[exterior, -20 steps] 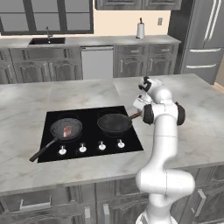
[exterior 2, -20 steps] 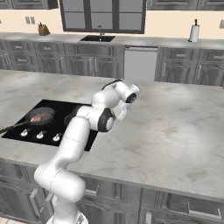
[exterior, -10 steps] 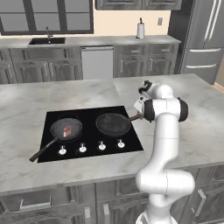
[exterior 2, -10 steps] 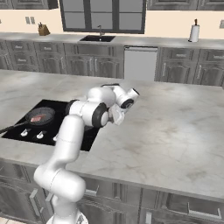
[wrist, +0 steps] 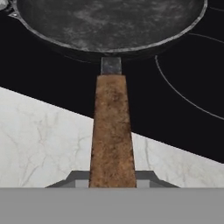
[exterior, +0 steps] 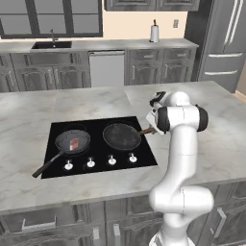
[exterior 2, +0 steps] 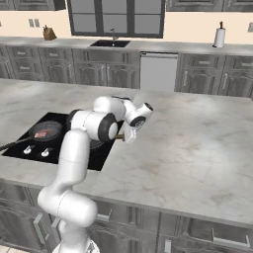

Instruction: Place both pans onto different burners. Then place the broccoli and the steak on different pans.

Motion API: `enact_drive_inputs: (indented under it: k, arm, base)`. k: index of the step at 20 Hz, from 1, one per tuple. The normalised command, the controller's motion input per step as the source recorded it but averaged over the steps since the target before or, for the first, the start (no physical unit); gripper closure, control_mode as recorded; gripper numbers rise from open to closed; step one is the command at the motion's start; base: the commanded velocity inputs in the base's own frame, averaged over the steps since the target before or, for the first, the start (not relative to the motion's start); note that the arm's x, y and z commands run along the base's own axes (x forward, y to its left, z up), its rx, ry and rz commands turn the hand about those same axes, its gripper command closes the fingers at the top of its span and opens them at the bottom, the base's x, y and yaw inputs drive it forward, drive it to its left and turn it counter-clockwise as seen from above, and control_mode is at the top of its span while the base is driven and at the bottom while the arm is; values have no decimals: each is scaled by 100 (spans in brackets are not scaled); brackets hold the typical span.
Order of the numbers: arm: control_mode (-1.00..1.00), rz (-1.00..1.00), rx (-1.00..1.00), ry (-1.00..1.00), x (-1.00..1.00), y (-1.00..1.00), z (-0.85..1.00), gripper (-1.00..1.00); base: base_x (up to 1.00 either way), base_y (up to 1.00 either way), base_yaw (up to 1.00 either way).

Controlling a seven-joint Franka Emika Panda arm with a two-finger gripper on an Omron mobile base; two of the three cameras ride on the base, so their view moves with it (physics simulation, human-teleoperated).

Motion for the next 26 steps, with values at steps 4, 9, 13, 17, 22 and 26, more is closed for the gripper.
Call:
enact_drive_inputs:
  k: [4, 9, 13, 17, 22, 26]
  arm:
    - [-100, 0, 0, 0, 0, 0, 0, -100]
    - [-100, 0, 0, 0, 0, 0, 10, -100]
    - [-100, 0, 0, 0, -2, -2, 66, -100]
    - [-100, -7, 0, 1, -19, 0, 72, -100]
    - [-100, -27, -1, 0, -57, 1, 46, -100]
    - [-100, -39, -2, 1, -62, 17, 46, -100]
  base:
    - [0, 0, 0]
    - [0, 0, 0]
    - [0, 0, 0]
    - [0, 0, 0]
    - [0, 0, 0]
    - [0, 0, 0]
